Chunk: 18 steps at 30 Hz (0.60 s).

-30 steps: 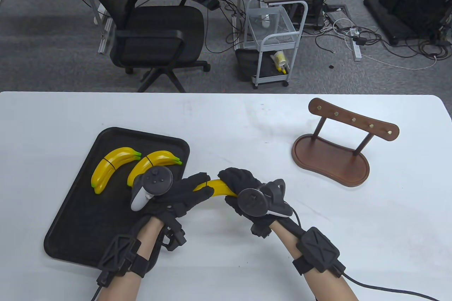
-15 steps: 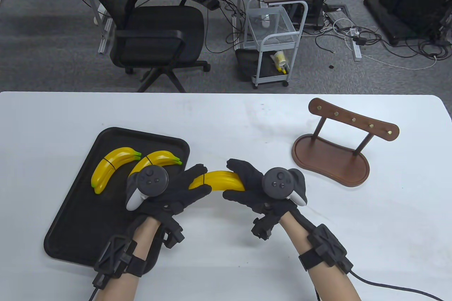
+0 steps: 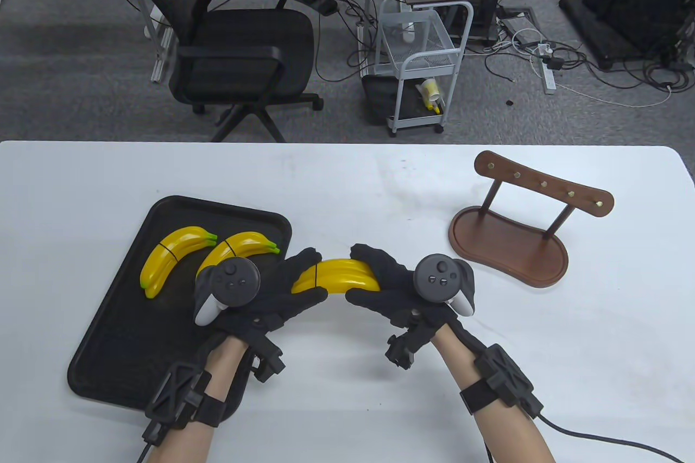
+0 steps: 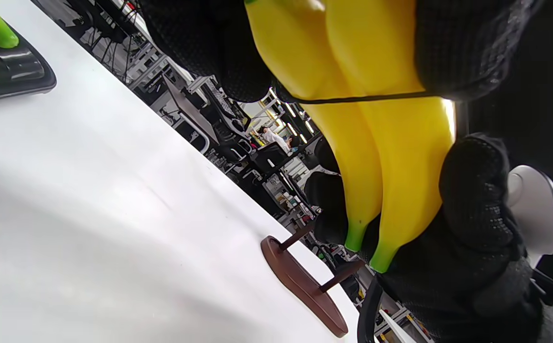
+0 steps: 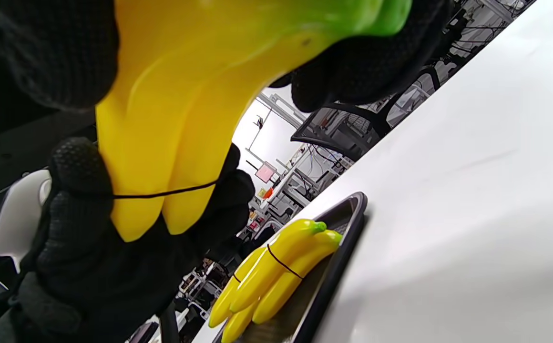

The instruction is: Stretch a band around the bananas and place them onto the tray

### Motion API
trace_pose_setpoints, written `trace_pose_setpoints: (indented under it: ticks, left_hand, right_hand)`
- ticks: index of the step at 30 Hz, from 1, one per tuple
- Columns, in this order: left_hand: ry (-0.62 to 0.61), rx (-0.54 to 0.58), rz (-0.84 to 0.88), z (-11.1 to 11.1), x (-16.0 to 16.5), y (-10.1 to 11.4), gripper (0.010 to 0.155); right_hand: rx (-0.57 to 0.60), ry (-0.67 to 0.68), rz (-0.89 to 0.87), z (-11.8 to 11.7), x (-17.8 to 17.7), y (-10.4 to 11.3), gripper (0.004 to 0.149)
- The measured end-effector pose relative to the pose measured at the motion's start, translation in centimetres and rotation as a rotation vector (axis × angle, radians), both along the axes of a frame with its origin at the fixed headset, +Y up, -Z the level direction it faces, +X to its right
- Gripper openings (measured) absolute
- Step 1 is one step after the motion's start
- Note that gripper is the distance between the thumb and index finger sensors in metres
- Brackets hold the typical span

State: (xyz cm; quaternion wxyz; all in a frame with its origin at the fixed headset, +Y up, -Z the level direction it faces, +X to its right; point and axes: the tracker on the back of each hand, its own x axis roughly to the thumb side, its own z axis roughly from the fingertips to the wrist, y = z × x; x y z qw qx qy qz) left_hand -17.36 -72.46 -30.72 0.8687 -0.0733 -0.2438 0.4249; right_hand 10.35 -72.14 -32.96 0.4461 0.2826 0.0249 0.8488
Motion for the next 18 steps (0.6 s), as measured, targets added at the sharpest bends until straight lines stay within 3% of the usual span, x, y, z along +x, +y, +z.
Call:
trace_pose_setpoints:
  ticks: [18]
  left_hand:
    - [-0.036, 0.025, -0.090, 0.21, 0.76, 0.17, 0.079]
  right_hand:
    - [0.041, 0.005, 0.012, 0.25, -0.01, 0.47, 0.083]
